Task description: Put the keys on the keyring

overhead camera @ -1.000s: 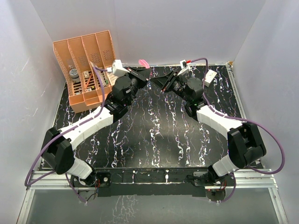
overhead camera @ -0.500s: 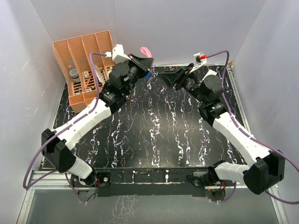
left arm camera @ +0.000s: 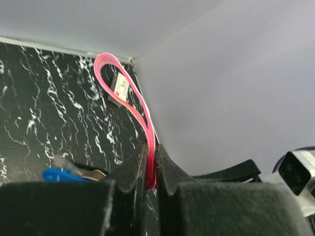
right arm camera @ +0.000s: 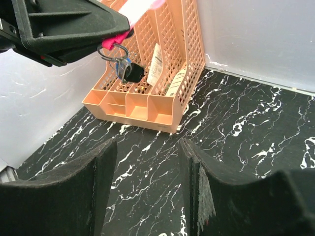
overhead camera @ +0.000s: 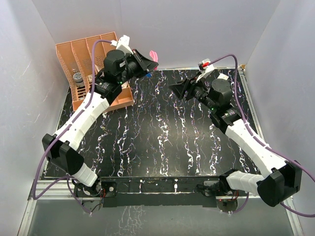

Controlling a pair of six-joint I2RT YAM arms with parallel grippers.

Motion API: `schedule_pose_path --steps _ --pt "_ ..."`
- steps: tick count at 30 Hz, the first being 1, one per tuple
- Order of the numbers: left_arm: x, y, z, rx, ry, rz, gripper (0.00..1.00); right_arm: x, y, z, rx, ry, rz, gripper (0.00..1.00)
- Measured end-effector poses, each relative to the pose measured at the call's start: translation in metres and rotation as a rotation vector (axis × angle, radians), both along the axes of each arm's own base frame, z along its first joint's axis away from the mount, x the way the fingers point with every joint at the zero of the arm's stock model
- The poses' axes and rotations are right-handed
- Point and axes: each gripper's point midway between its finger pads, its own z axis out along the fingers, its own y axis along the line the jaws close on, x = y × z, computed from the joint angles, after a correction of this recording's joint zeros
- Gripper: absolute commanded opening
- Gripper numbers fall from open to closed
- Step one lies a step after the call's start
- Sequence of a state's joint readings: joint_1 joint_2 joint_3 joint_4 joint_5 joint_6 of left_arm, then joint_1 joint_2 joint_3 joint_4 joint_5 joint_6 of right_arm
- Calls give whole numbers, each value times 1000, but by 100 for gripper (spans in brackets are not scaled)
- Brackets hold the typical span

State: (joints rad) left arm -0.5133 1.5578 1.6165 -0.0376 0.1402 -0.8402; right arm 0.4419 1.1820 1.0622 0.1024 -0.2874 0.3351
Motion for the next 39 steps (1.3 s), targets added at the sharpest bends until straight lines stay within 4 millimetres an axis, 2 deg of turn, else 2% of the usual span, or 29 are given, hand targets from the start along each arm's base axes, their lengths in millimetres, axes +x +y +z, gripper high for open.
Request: schedule_pose_path --steps 7,11,22,39 --pt "-17 -17 -13 19 49 -158 0 -6 -2 2 -20 -18 10 47" --pt "-22 -21 -19 32 63 -192 0 -6 0 -9 -18 3 18 46" --pt "-25 -22 -36 36 111 -210 0 13 13 -30 19 50 31 41" --pt "-27 -25 -36 16 132 -220 0 24 27 -32 80 62 66 34"
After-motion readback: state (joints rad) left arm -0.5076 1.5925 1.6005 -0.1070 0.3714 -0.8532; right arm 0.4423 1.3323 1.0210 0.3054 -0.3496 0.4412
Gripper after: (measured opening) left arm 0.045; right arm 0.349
